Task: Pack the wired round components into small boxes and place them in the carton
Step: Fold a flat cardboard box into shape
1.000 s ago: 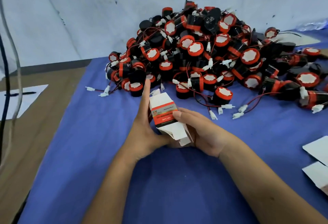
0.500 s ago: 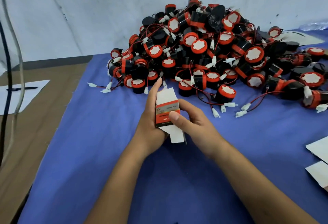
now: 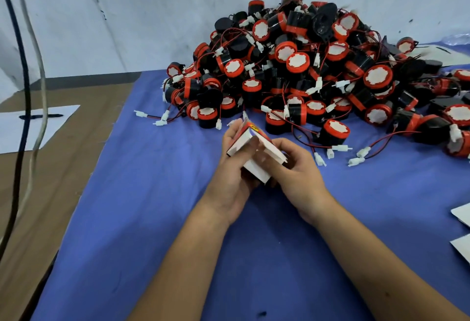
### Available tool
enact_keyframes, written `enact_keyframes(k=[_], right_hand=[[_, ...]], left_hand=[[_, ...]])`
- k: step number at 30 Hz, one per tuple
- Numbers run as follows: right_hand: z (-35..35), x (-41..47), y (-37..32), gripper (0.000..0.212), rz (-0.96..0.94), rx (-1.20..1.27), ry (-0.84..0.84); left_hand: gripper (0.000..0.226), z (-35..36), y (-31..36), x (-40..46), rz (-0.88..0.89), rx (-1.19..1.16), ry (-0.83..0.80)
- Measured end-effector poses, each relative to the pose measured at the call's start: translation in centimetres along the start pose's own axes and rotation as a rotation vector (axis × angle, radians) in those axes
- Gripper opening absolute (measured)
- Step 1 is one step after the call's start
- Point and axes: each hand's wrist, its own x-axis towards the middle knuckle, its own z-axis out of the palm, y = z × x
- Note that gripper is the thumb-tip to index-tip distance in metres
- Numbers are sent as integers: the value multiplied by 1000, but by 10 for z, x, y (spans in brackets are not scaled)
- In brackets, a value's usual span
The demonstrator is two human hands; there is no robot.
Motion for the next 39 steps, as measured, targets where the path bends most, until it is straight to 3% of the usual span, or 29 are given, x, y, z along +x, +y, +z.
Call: enact_keyframes(k=[3,5,7,9,13,16,19,21,23,25,28,31,34,37,39], right_hand=[[-2,3,2,16,12,-31,53],[-3,5,2,17,9,-99,67],[-3,5,1,26,-36,-206,66],[-2,3,-3,33,-89,-264,63],[6,-7,-4,39,-82,-285,99],[22,-18,-8,41,-99,-307,21],[28,-24,-12,61,-186,-199,-179],[28,-25,-11,63,-175,-137,-315],[27,-22,-11,47,-105,-70,-287],[27,-20,-9,42,-72,-82,-141],[22,-14,-3,45,-100,-235,44],[15,-10,-2,42,-127,-380,102],[11,-6,-3,30,-126,-286,59],[5,-3,-4,16,-102,-121,39],[-1,0,-3,17,-66,-81,40]], left_hand=[[107,-8,7,0,-33,-103,-120],[114,-11,10,-2,-12,-135,-210],[88,-8,9,-1,23,-111,-179],[61,-4,3,2,115,55,-29],[40,6,-12,1,405,348,192],[38,5,-11,2,553,419,321],[16,-8,-4,3,582,351,449],[15,-14,-1,5,582,329,499],[16,-14,-1,4,592,325,523],[19,-10,-3,2,664,552,551],[31,-7,-7,-2,807,921,525],[40,-11,-4,-1,858,1047,501],[31,-12,-3,-1,888,1074,472],[39,-13,-3,2,842,1011,287],[62,-20,-2,4,713,1012,101]])
